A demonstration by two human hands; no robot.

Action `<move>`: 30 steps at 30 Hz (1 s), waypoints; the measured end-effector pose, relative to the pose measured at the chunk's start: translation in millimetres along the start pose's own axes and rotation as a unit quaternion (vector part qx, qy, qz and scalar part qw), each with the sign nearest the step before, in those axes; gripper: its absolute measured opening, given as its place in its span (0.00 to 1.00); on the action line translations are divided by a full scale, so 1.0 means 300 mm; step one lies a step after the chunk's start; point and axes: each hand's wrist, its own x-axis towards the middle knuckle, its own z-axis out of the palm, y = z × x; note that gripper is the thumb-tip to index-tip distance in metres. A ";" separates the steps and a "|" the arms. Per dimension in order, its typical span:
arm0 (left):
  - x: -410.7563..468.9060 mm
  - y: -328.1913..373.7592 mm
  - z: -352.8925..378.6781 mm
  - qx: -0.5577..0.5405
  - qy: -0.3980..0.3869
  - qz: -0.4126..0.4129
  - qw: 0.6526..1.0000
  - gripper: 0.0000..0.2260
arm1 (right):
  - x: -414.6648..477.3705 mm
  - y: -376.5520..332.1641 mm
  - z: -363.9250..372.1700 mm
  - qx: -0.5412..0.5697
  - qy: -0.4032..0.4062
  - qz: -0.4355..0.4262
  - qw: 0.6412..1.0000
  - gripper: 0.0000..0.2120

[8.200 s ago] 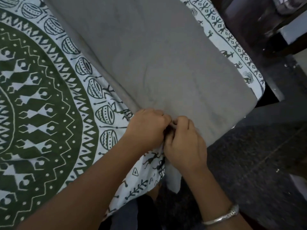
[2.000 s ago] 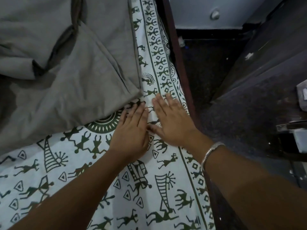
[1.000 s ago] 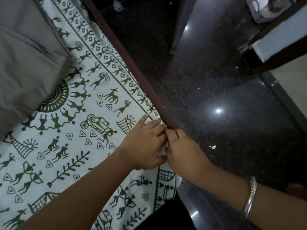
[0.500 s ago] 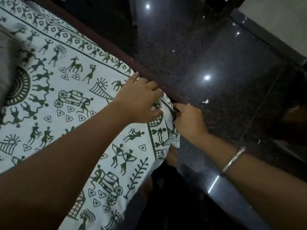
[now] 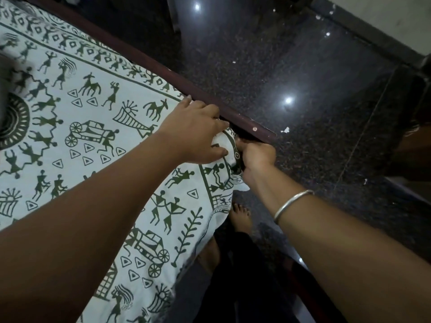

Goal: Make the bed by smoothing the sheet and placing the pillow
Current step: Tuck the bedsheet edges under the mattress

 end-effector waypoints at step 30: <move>0.039 -0.041 -0.021 -0.041 0.047 -0.073 0.995 0.22 | -0.052 -0.071 -0.040 -0.580 -0.174 -0.287 0.742 0.22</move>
